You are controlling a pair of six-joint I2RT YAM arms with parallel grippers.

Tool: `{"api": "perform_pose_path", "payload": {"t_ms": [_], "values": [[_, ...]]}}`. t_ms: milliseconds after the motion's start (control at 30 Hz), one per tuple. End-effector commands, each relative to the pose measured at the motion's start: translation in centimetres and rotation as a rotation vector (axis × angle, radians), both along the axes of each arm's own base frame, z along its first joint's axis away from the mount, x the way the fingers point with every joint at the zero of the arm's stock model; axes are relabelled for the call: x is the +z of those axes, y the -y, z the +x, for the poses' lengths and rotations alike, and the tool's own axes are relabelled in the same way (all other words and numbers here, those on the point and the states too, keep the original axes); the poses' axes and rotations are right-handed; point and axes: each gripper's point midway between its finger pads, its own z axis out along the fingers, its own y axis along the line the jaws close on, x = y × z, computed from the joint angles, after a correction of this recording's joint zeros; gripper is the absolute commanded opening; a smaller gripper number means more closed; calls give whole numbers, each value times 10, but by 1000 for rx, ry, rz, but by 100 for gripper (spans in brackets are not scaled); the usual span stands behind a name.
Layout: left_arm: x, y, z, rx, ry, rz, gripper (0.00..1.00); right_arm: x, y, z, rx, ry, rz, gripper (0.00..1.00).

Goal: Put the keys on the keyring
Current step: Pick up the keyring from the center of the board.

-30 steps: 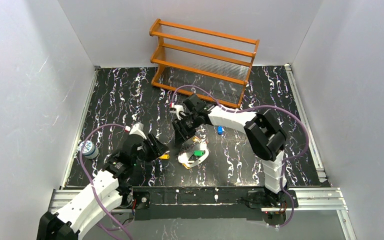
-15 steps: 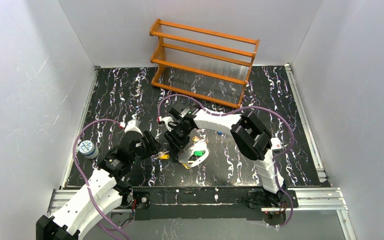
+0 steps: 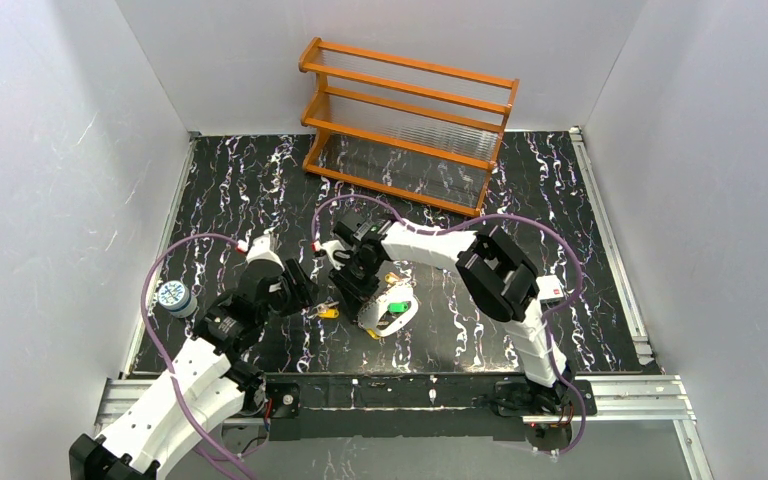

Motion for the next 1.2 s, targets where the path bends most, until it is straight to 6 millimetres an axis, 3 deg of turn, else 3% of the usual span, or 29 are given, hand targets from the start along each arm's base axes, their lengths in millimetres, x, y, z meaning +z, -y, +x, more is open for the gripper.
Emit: {"api": "perform_pose_path", "payload": {"t_ms": [0,100,133,467,633,900,1167], "values": [[18,-9,5,17,43,42,54,6,-8,0,24,15,11,21],[21,-12,5,22,53,50,54,8,-7,1,46,36,23,3],[22,-12,5,24,57,49,54,9,-8,1,49,38,30,1],[30,-7,5,-11,97,22,54,39,-14,11,8,88,132,1],[41,11,6,-116,188,-35,53,76,-14,27,-56,121,261,1],[84,60,10,-332,458,-258,51,150,5,51,-167,234,501,1],[103,88,7,-465,640,-414,45,185,27,55,-213,226,668,1]]}}
